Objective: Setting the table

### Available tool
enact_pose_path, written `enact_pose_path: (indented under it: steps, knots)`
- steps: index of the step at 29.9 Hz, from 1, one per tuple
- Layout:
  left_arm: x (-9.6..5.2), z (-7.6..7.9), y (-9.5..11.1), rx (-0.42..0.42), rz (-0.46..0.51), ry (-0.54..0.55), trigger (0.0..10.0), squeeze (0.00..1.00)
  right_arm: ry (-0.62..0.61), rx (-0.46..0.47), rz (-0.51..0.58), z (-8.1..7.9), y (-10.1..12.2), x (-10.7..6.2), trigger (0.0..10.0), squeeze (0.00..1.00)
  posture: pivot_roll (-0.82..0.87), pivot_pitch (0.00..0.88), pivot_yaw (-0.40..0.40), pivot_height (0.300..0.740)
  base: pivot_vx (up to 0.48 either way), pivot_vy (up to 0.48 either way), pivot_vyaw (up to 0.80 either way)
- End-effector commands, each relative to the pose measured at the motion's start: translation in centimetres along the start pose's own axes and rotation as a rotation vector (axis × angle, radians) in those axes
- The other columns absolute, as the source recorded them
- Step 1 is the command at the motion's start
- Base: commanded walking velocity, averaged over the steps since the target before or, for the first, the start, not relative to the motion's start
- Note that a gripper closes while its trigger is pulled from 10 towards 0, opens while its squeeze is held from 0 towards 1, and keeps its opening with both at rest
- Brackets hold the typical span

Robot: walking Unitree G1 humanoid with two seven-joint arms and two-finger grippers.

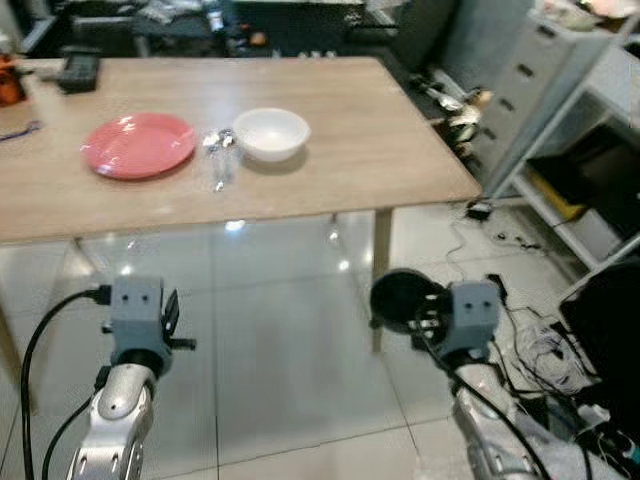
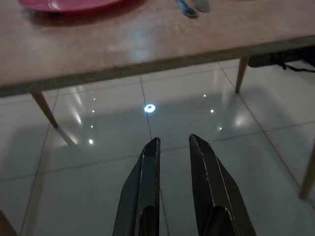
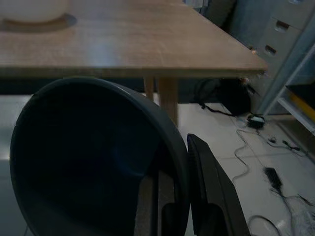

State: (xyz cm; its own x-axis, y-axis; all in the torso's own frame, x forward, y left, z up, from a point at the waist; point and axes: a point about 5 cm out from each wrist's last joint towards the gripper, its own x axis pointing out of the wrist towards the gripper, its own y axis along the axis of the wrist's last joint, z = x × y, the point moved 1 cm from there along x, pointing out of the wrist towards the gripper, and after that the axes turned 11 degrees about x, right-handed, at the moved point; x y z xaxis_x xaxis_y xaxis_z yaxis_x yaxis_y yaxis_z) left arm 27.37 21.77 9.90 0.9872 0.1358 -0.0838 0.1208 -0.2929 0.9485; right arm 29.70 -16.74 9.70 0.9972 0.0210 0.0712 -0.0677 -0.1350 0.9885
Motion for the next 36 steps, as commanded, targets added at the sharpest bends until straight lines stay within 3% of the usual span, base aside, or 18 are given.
enact_pose_path:
  steps: [1,3,4,5,7,10,11,12,13,16,19,21,26,31,34,36]
  knots:
    - [-0.3,-0.4,-0.6,0.004,-0.023,0.011,10.0,0.0,0.015,0.055,0.07,-0.8,2.0,0.7,10.0,0.0,0.01,0.047,0.021,0.74,0.472,0.0,0.0]
    - [-0.3,-0.5,-0.3,0.006,-0.016,0.012,10.0,0.0,0.029,0.096,0.139,-1.1,4.1,1.3,10.0,0.0,0.01,0.05,0.024,0.74,0.472,0.0,0.0]
    - [-0.3,-0.5,-0.3,0.006,-0.016,0.012,10.0,0.0,0.029,0.096,0.139,-1.1,4.1,1.3,10.0,0.0,0.01,0.05,0.024,0.74,0.472,0.0,0.0]
    - [-0.3,-0.7,0.8,0.033,0.029,0.007,10.0,0.0,0.072,0.129,0.21,-1.9,6.5,1.9,10.0,0.0,0.01,0.051,0.025,0.74,0.472,0.0,0.0]
    - [-0.3,-0.7,1.3,0.042,0.048,0.007,10.0,0.0,0.083,0.139,0.225,-2.2,7.0,2.0,10.0,0.0,0.01,0.051,0.025,0.74,0.472,0.0,0.0]
    - [-0.4,-0.9,4.6,0.083,0.168,0.0,10.0,0.0,0.134,0.201,0.289,-3.3,9.5,2.4,10.0,0.0,0.02,0.057,0.022,0.74,0.472,0.0,0.0]
    - [-0.4,-0.9,4.6,0.083,0.168,0.0,10.0,0.0,0.134,0.201,0.289,-3.3,9.5,2.4,10.0,0.0,0.02,0.057,0.022,0.74,0.472,0.0,0.0]
    - [-0.8,-0.7,8.0,0.113,0.289,-0.029,10.0,0.0,0.19,0.241,0.304,-4.1,10.7,2.6,10.0,0.0,0.02,0.058,0.021,0.74,0.472,0.0,0.0]
    - [-0.8,-0.7,8.0,0.113,0.289,-0.029,10.0,0.0,0.19,0.241,0.304,-4.1,10.7,2.6,10.0,0.0,0.02,0.058,0.021,0.74,0.472,0.0,0.0]
    - [-1.1,-0.5,10.6,0.103,0.374,-0.039,10.0,0.0,0.263,0.23,0.286,-5.5,11.0,2.7,10.0,0.0,0.03,0.061,0.02,0.74,0.472,0.0,0.0]
    - [-0.9,-0.5,11.0,0.097,0.381,-0.032,10.0,0.0,0.289,0.199,0.252,-6.0,10.8,2.7,10.0,0.0,0.04,0.06,0.02,0.74,0.472,0.0,0.0]
    - [-0.9,-0.6,11.0,0.115,0.386,-0.027,10.0,0.0,0.288,0.088,0.09,-6.4,9.2,3.3,10.0,0.0,0.03,0.062,0.02,0.74,0.471,0.0,0.0]
    - [-1.2,-0.3,11.0,0.136,0.385,-0.04,10.0,0.0,0.277,0.128,0.072,-6.2,9.8,4.0,10.0,0.0,0.04,0.063,0.02,0.74,0.47,0.0,0.0]
    - [-2.0,0.4,11.1,0.132,0.381,-0.105,10.0,0.0,0.2,0.087,0.043,-4.5,10.4,4.9,10.0,0.0,0.04,0.067,0.017,0.74,0.166,0.0,0.0]
    - [-2.2,0.7,11.1,0.132,0.385,-0.135,10.0,0.0,0.197,0.073,0.052,-3.9,10.9,5.0,10.0,0.0,0.04,0.068,0.016,0.74,0.0,0.0,0.0]
    - [-2.5,1.1,10.9,0.131,0.374,-0.194,10.0,0.0,0.216,0.017,0.039,-2.6,12.0,5.1,10.0,0.0,0.03,0.071,0.015,0.74,0.0,0.0,0.0]
